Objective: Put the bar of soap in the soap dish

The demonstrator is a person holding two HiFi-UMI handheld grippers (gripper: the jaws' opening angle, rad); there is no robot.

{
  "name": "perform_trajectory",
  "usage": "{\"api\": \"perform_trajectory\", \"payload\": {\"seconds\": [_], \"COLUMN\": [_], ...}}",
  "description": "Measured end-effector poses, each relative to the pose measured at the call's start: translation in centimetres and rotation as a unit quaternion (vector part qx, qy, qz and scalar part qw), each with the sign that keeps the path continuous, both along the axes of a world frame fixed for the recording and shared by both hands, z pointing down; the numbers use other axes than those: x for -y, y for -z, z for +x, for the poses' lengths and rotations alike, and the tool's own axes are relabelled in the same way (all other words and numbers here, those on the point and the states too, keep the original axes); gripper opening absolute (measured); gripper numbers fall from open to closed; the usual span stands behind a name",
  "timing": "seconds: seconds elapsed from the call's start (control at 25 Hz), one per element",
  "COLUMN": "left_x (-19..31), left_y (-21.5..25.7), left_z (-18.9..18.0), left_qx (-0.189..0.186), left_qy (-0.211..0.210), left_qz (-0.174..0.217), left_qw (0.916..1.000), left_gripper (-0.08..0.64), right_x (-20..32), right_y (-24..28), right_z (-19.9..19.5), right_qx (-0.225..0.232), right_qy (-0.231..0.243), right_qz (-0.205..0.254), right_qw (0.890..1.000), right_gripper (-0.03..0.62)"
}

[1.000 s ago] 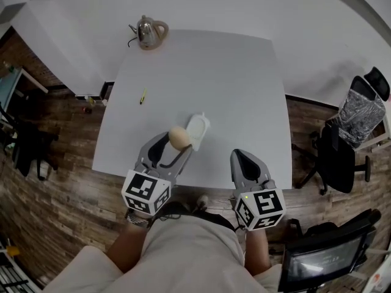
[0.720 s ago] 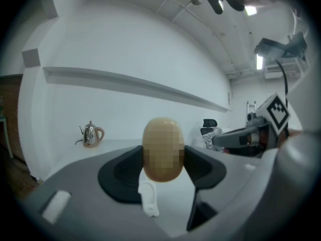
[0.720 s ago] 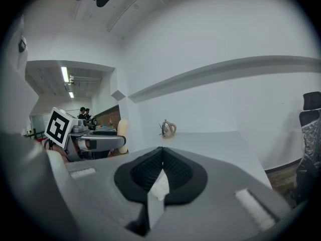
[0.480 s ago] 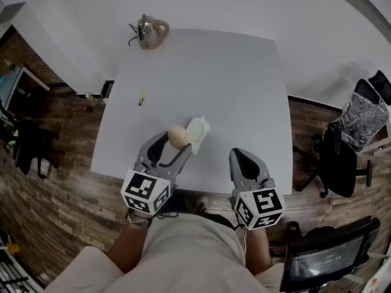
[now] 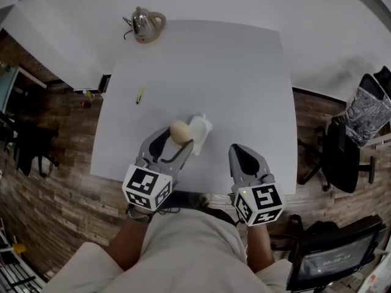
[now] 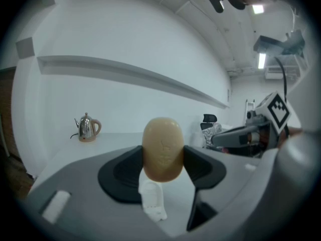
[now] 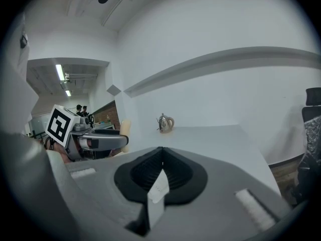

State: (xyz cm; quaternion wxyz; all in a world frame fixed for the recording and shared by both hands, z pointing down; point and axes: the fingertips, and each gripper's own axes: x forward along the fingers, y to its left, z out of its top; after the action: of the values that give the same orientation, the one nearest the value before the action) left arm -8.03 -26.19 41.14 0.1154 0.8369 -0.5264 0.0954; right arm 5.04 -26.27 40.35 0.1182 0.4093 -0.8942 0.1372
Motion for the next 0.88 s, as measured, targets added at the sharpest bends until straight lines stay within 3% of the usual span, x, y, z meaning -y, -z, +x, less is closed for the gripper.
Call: {"api": "perform_trajectory", "payload": {"seconds": [0.88], "left_x": [2.5], "left_y": [-4.1], "left_z": [0.3], "left_qx": [-0.021], "left_qy": [-0.035], "left_qz": [-0.059], "left_qw": [0.9975], "left_gripper": [0.267], "right_x": [1.9], "right_y": [-2.8], "right_z": [0.2], "right_qx": [-0.032], "right_qy": [-0.027], "right_qz": [-0.046], "right_qw": [0.998], "right_gripper": [0.002]}}
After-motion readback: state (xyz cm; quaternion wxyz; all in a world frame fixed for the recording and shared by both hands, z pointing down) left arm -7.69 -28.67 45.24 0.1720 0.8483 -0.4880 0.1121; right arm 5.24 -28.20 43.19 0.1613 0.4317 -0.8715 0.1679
